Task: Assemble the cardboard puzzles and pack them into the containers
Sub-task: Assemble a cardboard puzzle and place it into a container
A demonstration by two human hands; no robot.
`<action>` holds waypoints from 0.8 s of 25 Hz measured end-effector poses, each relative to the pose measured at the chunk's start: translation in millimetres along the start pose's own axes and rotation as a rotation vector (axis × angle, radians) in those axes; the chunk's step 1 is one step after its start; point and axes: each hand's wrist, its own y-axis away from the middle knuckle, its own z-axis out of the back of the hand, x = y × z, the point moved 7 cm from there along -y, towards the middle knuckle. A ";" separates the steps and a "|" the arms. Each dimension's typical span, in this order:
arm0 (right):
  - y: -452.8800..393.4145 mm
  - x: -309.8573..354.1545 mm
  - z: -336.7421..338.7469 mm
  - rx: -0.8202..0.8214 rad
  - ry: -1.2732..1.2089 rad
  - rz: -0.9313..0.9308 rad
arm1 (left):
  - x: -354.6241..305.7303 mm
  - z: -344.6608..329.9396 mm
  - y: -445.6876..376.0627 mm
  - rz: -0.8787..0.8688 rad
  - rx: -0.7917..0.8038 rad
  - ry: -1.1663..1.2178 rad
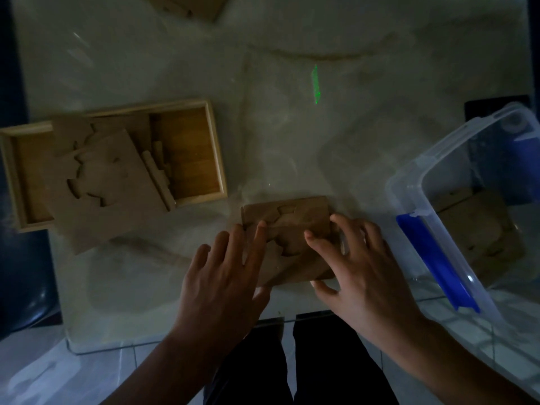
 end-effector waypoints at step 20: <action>-6.6 -0.3 -0.4 -0.066 -0.084 -0.024 | 5.3 2.9 -10.2 -0.027 -0.034 0.093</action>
